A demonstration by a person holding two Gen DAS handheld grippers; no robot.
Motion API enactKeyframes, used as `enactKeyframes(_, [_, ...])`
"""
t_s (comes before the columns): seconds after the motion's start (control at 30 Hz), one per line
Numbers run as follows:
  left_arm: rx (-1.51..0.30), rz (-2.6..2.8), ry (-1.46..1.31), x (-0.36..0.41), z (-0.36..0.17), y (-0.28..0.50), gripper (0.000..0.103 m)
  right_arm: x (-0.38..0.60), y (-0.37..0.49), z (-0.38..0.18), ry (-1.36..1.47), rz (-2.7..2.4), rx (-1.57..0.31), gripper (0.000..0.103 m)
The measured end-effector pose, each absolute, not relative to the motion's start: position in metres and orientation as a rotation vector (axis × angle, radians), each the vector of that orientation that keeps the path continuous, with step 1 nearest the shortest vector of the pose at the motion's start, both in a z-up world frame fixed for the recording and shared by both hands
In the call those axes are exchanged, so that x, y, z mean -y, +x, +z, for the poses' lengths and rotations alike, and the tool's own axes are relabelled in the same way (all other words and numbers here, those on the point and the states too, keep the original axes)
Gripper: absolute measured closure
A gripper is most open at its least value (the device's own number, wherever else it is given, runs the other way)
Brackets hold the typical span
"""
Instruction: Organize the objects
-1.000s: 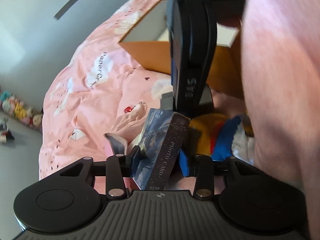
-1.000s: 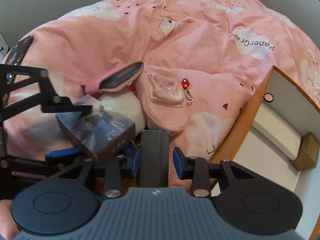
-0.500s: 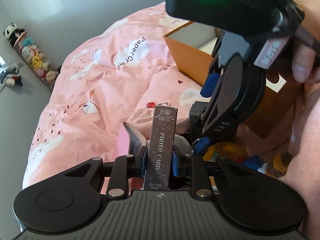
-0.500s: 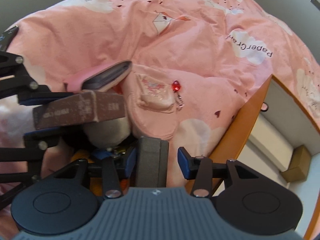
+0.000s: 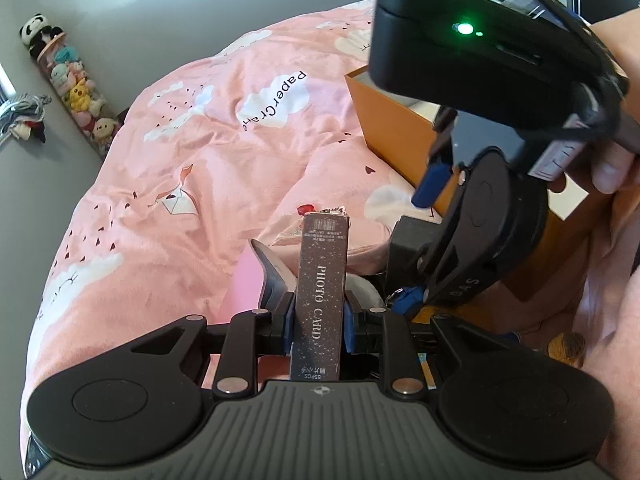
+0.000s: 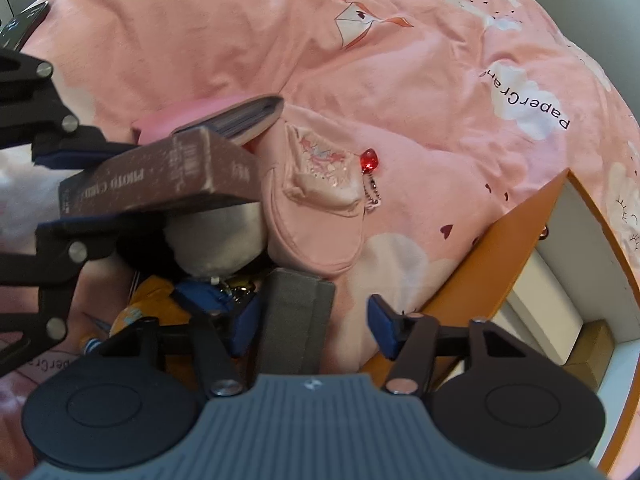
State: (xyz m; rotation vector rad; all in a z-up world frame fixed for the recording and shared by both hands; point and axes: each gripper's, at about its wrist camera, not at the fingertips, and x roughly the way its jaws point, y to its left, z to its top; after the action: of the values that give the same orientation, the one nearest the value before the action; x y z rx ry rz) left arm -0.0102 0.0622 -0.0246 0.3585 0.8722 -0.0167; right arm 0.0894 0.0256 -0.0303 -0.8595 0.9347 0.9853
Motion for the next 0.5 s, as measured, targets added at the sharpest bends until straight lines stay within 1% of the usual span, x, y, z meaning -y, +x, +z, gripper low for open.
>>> enactKeyframes(0.03, [-0.872, -0.016, 0.357, -0.062, -0.025, -0.010, 0.077, -0.024, 0.090, -0.029, -0.853, 0.979, -0.934, 0.062])
enactKeyframes(0.07, [-0.872, -0.015, 0.356, -0.062, -0.024, -0.010, 0.077, -0.022, 0.090, -0.027, -0.839, 0.978, -0.938, 0.061])
enactKeyframes(0.13, [-0.872, -0.016, 0.357, -0.063, -0.025, -0.010, 0.077, -0.018, 0.091, -0.023, -0.789, 1.005, -0.968, 0.065])
enactKeyframes(0.33, [-0.876, -0.013, 0.333, -0.065, -0.024, -0.008, 0.077, -0.011, 0.093, -0.017, -0.732, 1.057, -1.028, 0.068])
enactKeyframes(0.47, [-0.882, -0.017, 0.279, -0.073, -0.022, -0.006, 0.077, -0.012, 0.100, -0.018, -0.748, 1.068, -1.055, 0.067])
enactKeyframes(0.5, [-0.883, -0.020, 0.272, -0.074, -0.021, -0.005, 0.077, -0.012, 0.101, -0.018, -0.760, 1.068, -1.054, 0.066])
